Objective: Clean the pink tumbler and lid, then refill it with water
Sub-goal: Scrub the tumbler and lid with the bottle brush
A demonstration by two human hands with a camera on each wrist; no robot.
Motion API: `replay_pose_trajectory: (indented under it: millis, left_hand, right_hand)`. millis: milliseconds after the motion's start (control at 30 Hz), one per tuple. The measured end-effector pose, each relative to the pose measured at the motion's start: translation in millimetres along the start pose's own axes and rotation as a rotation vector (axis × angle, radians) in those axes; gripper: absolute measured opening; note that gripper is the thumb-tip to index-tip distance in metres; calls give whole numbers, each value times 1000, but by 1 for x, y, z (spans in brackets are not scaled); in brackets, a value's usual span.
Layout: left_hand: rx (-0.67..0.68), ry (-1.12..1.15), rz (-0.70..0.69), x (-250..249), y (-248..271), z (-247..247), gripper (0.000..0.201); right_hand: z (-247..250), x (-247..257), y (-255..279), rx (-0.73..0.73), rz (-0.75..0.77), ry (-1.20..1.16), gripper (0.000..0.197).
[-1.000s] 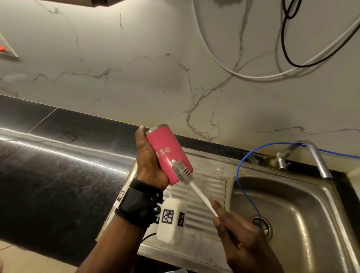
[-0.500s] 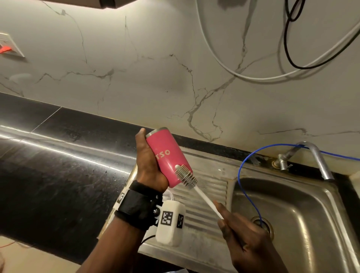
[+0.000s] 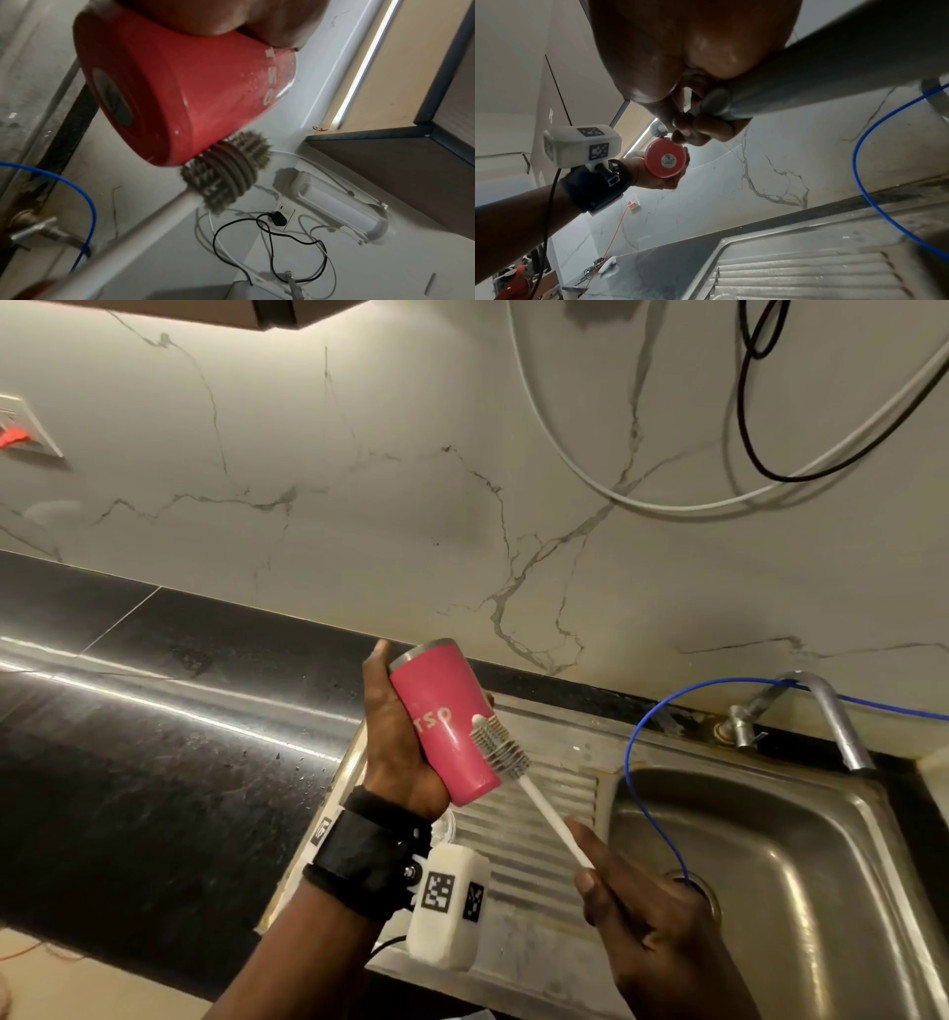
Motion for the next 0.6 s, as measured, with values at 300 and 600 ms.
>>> replay_pose_trajectory:
  millis: [300,600]
  left_hand:
    - [60,2,98,26,1,-6,104]
    - [34,-259,75,40,11,3,89]
  right_hand:
    - [-2,16,-19,-17,19,-120,48]
    - [-10,7,-31,0,24,-58,51]
Point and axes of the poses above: each hand's wrist, its own y-axis away from the middle knuckle, its own z-axis out of the back of the hand, x = y × z, the point moved 6 cm from there along -y, towards the middle knuckle, and after that the axes turned 12 degrees about x, right-handed, at the moved point
